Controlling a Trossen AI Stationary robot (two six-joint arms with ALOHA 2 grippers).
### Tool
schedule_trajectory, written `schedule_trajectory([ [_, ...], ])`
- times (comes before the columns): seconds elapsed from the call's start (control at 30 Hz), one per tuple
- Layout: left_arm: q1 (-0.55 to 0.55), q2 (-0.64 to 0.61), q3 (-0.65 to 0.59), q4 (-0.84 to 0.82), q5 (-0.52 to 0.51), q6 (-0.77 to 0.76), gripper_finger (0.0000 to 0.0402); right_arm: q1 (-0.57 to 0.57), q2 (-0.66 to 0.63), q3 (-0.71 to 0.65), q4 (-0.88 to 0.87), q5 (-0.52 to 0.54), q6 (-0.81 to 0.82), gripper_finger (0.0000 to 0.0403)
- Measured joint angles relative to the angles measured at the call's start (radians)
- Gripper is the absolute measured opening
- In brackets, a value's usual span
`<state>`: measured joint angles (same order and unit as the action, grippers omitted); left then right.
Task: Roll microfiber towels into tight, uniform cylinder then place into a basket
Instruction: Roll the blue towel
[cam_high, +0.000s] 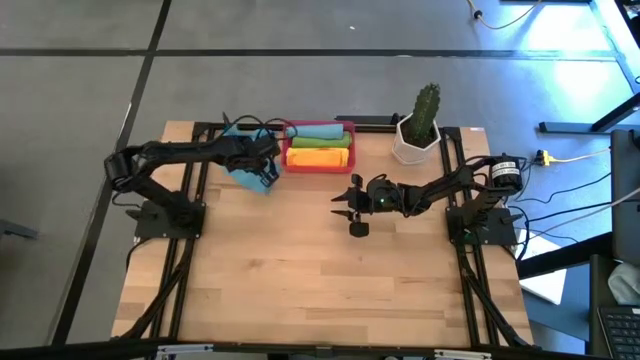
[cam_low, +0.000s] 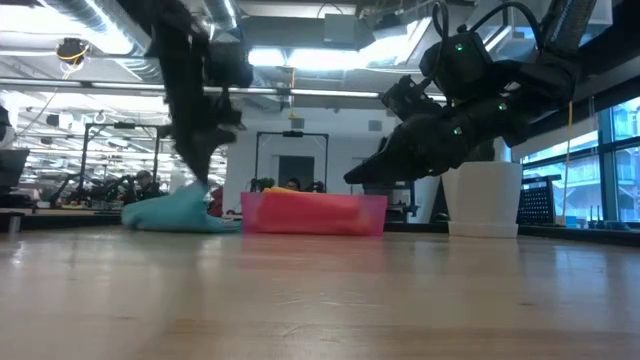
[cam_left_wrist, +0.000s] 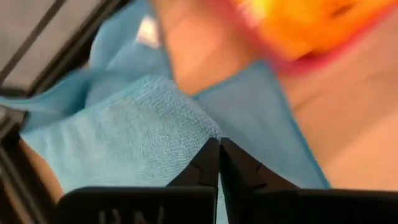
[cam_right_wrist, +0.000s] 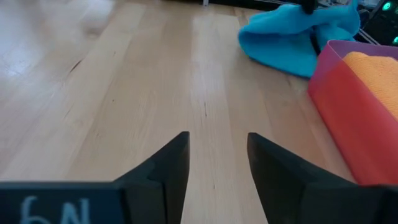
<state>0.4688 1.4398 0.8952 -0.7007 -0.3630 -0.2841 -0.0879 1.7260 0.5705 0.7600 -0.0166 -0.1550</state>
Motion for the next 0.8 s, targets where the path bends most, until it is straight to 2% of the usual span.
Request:
schedule_trajectory([
  [0.13,-0.09,-0.042,0.052,-0.028,0.007,-0.002,0.0,0.0,0.0,0.0,0.002,0.0,-0.01,0.0163],
  [0.3,-0.226,-0.102,0.096,-0.048,-0.008,-0.096,0.0,0.0,0.0,0.0,0.009,0.0,-0.009,0.0163],
  [0.43,-0.385,-0.113,0.092,-0.044,-0.062,-0.207,0.0,0.0,0.0,0.0,0.023,-0.001,0.011,0.0163],
  [0.53,-0.514,-0.099,0.067,-0.023,-0.148,-0.302,0.0,0.0,0.0,0.0,0.032,-0.003,0.042,0.0163],
  [0.6,-0.595,-0.085,0.036,0.043,-0.216,-0.353,0.0,0.0,0.0,0.0,0.045,-0.011,0.043,0.0163],
  [0.67,-0.663,-0.065,-0.003,0.182,-0.277,-0.363,0.0,0.001,0.0,0.0,0.066,-0.019,0.056,0.0163],
  [0.8,-0.757,-0.015,-0.083,0.452,-0.339,-0.294,0.0,0.001,0.0,0.0,0.128,-0.084,0.13,0.0163],
])
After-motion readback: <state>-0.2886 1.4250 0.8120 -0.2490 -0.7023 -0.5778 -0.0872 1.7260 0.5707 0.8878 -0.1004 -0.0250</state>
